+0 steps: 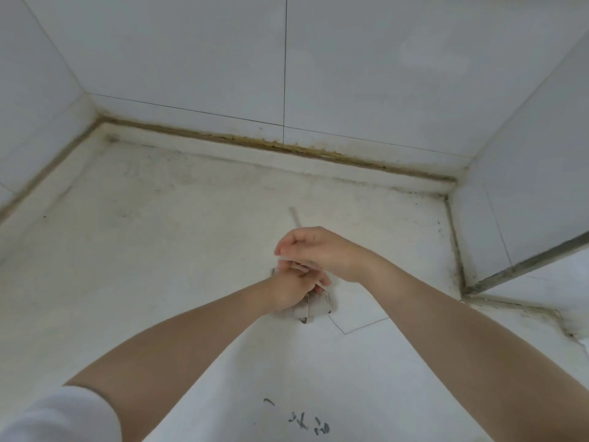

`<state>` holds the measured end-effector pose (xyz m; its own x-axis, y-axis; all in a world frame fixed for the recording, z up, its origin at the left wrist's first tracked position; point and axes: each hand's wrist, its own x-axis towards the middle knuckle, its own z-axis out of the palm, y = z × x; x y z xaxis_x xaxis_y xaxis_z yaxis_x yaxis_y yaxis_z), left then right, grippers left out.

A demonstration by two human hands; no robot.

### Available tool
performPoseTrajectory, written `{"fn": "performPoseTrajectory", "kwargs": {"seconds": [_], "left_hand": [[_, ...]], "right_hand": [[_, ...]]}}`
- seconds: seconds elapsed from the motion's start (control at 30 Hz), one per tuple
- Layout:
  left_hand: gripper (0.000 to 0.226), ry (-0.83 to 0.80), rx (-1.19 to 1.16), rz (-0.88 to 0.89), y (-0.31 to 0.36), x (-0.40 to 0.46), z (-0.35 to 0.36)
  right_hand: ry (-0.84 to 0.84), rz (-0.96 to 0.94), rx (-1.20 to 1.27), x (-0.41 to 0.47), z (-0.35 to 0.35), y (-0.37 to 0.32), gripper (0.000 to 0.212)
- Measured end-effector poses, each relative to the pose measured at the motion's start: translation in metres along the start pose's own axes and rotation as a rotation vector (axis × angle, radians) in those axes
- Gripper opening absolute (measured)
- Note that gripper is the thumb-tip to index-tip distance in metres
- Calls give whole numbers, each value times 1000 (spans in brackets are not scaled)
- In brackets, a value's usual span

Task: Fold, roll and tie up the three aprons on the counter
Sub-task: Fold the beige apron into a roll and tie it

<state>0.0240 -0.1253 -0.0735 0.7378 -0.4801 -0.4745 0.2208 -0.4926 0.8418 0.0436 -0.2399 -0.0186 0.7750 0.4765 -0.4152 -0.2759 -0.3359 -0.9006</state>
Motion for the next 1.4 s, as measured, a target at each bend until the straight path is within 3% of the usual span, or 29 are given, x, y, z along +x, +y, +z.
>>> {"fn": "performPoseTrajectory", "kwargs": {"seconds": [0.1,0.17,0.27,0.37,0.47,0.57,0.67,0.77,0.83,0.93,1.03,1.1,1.17,1.27,1.33,1.4], "left_hand": [[32,-70,14,12,-1,0,-8],[30,-85,-19,51,-4,1,-12],[20,-61,-85,86,-8,2,-16],[18,-56,-96,91,-10,3,-17],[28,-54,-97,69,-11,3,-18],[36,-19,-101,22,-13,2,-22],[40,-33,-145,-21,-11,-2,-27],[51,-67,-63,-20,-8,0,-29],[51,-89,-61,-11,-5,1,-27],[41,-135,-121,15,-3,1,-26],[30,-143,-111,17,-5,0,-30],[27,-120,-95,26,-8,2,-33],[20,-86,-81,32,-9,3,-36],[15,-26,-52,54,-10,5,-37],[13,63,104,92,-10,7,-35],[14,153,296,134,-11,8,-33]], "right_hand": [[150,-9,256,2,-7,7,20],[226,22,41,0,-11,21,28],[141,54,-446,-8,-15,39,30],[95,21,-626,-8,-17,47,33],[151,-39,-732,-6,-21,48,19],[294,-114,-655,-9,-36,42,8],[319,-91,-413,-16,-44,36,24],[129,-27,-124,-23,-39,26,25],[-41,32,-58,-26,-36,21,24],[-186,155,-98,-21,-32,18,16],[11,195,-238,-8,-28,21,4],[106,170,-448,-2,-26,27,20],[67,153,-554,0,-22,29,27],[27,173,-674,5,-15,34,13],[54,229,-675,7,-12,37,10],[66,309,-432,5,-10,34,14]]}}
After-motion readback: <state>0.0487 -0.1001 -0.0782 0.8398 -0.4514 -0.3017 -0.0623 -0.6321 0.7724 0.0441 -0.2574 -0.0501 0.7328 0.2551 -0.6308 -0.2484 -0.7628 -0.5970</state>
